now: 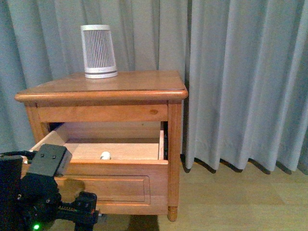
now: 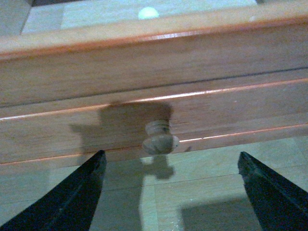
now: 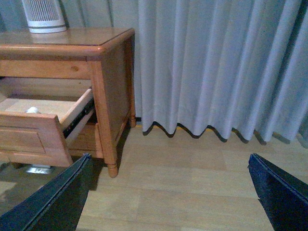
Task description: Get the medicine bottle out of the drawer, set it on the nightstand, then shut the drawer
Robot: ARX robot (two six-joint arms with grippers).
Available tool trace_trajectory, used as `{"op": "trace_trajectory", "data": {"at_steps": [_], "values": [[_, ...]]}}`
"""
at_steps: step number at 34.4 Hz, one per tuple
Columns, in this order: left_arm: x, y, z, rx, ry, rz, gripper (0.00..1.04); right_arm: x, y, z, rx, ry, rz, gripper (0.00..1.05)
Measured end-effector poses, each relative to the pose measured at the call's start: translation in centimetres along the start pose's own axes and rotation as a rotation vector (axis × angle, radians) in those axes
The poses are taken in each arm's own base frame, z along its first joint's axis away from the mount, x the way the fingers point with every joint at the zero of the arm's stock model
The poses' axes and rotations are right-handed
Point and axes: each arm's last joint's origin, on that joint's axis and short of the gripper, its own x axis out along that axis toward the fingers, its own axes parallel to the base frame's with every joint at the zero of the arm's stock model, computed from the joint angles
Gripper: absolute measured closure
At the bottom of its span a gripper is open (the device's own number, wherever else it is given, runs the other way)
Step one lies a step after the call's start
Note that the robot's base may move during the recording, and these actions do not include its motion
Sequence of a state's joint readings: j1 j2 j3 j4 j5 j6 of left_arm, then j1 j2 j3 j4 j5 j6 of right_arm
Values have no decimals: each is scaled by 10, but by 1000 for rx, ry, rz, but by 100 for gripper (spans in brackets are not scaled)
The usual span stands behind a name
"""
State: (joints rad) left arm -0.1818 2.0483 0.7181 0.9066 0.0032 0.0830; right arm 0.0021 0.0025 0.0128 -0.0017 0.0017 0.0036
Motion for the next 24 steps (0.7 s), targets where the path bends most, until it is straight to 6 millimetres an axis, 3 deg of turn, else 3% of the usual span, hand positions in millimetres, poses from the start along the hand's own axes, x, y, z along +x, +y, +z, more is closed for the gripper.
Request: {"op": "trace_trajectory", "data": {"at_steps": [2,7,10,13,17,24], "values": [[-14,3,12,-3,-14,10,6,0,0,0,0,0,0,7],[-67,11,57,-64,-103,15,7,0,0,0,0,0,0,7],[-110,12,84,-79,-188,8,7,0,0,0,0,0,0,7],[-155,10,97,-79,-248,8,7,0,0,0,0,0,0,7],[-210,10,92,-88,-305,32,7,0,0,0,0,0,0,7],[-263,6,51,-128,-286,69,7,0,0,0,0,0,0,7]]}}
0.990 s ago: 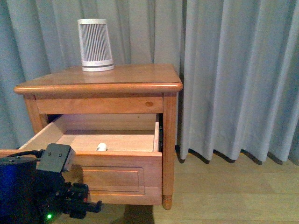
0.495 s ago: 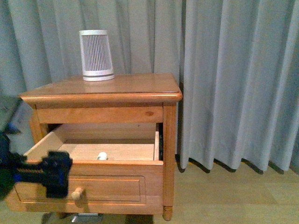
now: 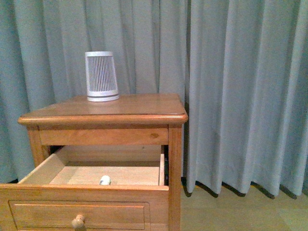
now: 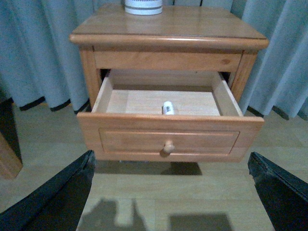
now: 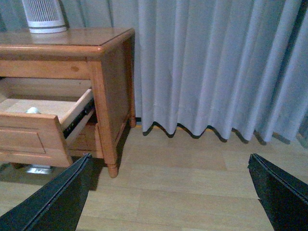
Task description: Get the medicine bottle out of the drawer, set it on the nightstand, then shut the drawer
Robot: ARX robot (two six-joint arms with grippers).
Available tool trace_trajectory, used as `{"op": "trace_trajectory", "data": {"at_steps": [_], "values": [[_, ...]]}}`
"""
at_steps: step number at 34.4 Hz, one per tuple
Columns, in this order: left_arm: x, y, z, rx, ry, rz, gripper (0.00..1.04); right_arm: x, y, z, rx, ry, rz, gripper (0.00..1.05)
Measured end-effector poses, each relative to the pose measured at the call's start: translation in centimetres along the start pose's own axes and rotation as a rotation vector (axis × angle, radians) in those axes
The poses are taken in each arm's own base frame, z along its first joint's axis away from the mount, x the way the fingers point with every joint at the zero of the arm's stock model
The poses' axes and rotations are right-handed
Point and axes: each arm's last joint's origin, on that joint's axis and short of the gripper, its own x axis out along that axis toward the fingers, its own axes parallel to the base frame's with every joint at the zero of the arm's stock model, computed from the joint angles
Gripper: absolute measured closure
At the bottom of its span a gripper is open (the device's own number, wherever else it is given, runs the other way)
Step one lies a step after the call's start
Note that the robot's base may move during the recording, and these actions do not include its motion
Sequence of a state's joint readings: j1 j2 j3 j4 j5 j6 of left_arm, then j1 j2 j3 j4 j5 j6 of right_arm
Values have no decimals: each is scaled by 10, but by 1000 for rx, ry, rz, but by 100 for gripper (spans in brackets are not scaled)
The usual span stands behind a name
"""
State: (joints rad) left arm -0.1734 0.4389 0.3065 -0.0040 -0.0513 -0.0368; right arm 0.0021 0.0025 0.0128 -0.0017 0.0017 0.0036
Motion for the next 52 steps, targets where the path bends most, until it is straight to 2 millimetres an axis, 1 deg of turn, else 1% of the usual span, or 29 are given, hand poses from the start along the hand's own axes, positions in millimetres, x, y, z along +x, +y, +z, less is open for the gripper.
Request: {"op": "trace_trajectory", "data": {"at_steps": [2,3,5,6,8,9,10,12,13,16,17,30,34,46,48,52], "values": [[-10,0,-7,-3,-1,10,8,0,0,0,0,0,0,7],[-15,-1,-11,3,-35,43,12,0,0,0,0,0,0,7],[-24,2,-22,4,-121,96,26,0,0,0,0,0,0,7],[-25,3,-24,3,-133,108,31,0,0,0,0,0,0,7],[-25,5,-31,7,-132,109,45,0,0,0,0,0,0,7],[-25,6,-33,8,-131,104,50,0,0,0,0,0,0,7],[-24,8,-36,11,-129,77,58,0,0,0,0,0,-1,7],[-25,16,-40,11,-132,107,72,0,0,0,0,0,0,7],[-25,17,-41,10,-133,121,77,0,0,0,0,0,0,7],[-24,18,-46,11,-134,114,98,0,0,0,0,0,0,7],[-24,18,-47,10,-133,115,102,0,0,0,0,0,0,7],[-23,18,-56,13,-135,115,102,0,0,0,0,0,0,7],[-21,19,-67,13,-132,116,102,0,0,0,0,0,0,7],[-22,18,-67,13,-137,115,102,0,0,0,0,0,0,7],[-22,18,-67,13,-137,115,93,0,0,0,0,0,0,7],[-22,18,-67,14,-137,113,72,0,0,0,0,0,-2,7]]}}
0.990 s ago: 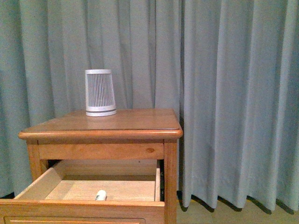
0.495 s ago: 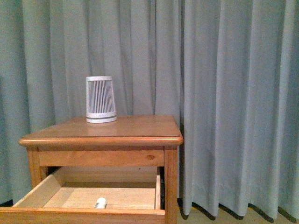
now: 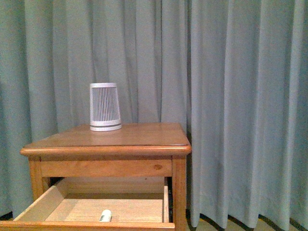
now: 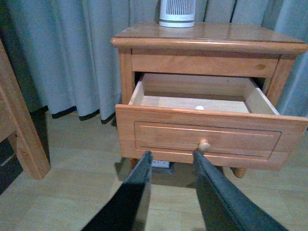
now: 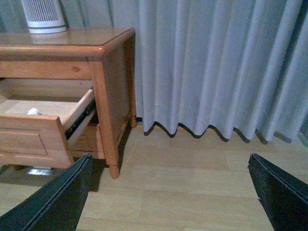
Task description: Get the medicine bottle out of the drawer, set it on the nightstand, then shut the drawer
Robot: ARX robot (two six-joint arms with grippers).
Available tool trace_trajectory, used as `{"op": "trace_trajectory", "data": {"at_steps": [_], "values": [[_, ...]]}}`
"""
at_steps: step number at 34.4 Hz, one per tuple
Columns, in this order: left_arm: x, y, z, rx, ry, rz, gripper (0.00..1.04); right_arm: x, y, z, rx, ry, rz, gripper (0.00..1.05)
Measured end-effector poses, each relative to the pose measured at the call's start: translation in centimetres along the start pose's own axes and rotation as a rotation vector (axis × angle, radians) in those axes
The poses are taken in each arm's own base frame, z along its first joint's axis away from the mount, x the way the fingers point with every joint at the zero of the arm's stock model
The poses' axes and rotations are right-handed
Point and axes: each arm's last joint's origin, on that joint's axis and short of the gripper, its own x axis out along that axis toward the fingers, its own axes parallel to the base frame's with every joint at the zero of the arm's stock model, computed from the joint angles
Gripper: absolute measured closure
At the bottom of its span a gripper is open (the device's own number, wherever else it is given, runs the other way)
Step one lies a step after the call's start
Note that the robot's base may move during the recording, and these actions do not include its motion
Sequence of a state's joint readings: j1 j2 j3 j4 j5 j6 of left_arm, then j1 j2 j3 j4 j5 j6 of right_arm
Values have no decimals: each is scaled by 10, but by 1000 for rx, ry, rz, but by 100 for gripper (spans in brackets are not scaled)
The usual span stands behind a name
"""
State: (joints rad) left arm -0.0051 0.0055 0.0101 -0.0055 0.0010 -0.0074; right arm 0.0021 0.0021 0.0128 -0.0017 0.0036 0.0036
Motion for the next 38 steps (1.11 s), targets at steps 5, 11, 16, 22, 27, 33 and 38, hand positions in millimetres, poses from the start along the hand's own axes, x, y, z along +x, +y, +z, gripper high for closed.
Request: {"op": "trace_trajectory", "data": {"at_steps": [5,11,16,22,27,33,38], "values": [[0,0,0,0,-1,0,42,0,0,0,0,0,0,7],[0,0,0,0,-2,1,12,0,0,0,0,0,1,7],[0,0,0,3,-3,2,7,0,0,0,0,2,3,7],[0,0,0,3,-3,5,7,0,0,0,0,2,7,7],[0,0,0,3,-3,5,7,6,1,4,-13,-17,-228,7],[0,0,0,3,-4,3,7,50,-1,37,-18,20,-513,7],[0,0,0,3,-4,3,7,105,2,55,-22,171,-444,7]]}}
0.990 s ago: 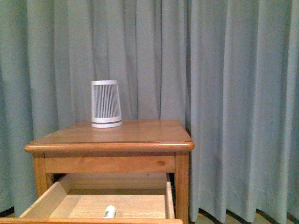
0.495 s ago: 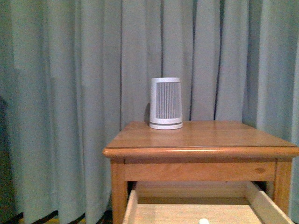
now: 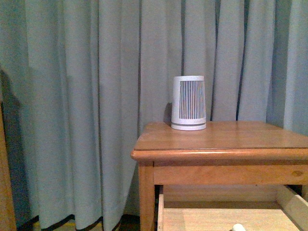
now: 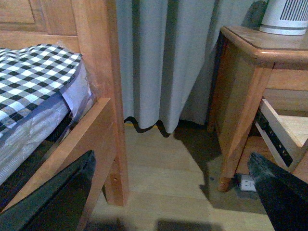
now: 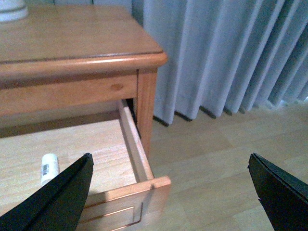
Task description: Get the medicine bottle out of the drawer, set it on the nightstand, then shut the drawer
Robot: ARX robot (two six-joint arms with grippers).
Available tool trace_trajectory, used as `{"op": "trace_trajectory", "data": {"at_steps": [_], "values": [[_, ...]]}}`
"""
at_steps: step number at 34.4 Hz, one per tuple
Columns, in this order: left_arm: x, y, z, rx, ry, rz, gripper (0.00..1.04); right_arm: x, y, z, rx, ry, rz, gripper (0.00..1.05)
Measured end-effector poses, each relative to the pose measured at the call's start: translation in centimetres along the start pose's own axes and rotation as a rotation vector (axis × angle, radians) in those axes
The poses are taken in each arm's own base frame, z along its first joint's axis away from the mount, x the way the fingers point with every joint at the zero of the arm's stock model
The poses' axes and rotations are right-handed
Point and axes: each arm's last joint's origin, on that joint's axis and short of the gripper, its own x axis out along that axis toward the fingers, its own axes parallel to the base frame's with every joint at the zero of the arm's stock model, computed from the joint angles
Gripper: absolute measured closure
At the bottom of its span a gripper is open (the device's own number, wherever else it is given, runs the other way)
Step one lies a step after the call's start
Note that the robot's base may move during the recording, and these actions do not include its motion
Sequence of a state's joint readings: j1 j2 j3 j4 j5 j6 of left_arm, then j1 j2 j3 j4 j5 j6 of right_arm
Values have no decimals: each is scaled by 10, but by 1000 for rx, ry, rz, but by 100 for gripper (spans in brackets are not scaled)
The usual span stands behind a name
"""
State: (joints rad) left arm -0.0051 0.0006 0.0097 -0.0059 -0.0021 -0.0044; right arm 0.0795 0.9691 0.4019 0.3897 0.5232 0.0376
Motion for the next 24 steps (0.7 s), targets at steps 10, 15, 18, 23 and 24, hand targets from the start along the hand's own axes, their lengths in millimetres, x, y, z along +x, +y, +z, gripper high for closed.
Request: {"op": "trace_trajectory", "data": {"at_steps": [10,15,18,23,24], "values": [[0,0,0,0,0,-1,7,83,48,13,-57,164,71,7],[0,0,0,0,0,-1,7,111,72,3,-66,273,153,7],[0,0,0,0,0,-1,7,129,89,-6,-70,341,206,7],[0,0,0,0,0,-1,7,157,114,-17,-68,395,249,7],[0,0,0,0,0,0,7,162,118,-20,-70,403,251,7]]}}
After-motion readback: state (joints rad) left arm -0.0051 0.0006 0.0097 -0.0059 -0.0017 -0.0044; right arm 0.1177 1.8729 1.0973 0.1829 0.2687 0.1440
